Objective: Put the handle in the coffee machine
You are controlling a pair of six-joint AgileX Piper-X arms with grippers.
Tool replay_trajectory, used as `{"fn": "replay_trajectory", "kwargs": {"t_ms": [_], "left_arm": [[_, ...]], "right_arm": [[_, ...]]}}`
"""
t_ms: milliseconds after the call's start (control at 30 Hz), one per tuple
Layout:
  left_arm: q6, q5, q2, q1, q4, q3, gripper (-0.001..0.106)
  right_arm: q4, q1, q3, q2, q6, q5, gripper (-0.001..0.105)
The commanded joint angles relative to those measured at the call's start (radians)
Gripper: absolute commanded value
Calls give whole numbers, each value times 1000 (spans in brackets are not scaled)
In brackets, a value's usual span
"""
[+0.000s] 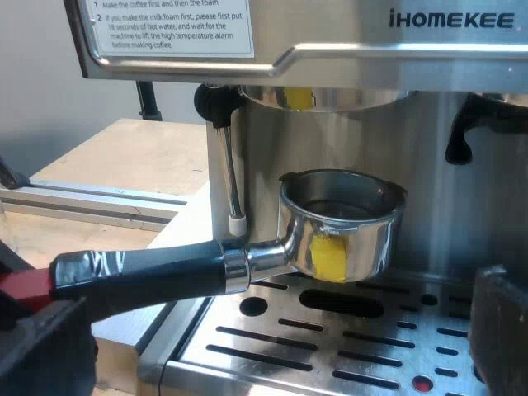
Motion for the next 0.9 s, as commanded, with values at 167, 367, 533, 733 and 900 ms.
{"fn": "replay_trajectory", "kwargs": {"t_ms": [167, 367, 533, 733, 900], "left_arm": [[-7, 46, -8, -2, -37, -17, 0], [-7, 54, -8, 1, -37, -17, 0], [-5, 54, -8, 4, -33, -17, 0], [-2, 77, -8, 36, -30, -17, 0], [26, 121, -8, 85, -25, -17, 0]], "right_arm": [[-6, -1, 1, -5, -13, -6, 93], [-6, -1, 1, -5, -13, -6, 93], [-6, -1, 1, -5, -13, -6, 93], [-6, -1, 1, -5, -13, -6, 93], [-6, -1, 1, -5, -13, -6, 93]]}}
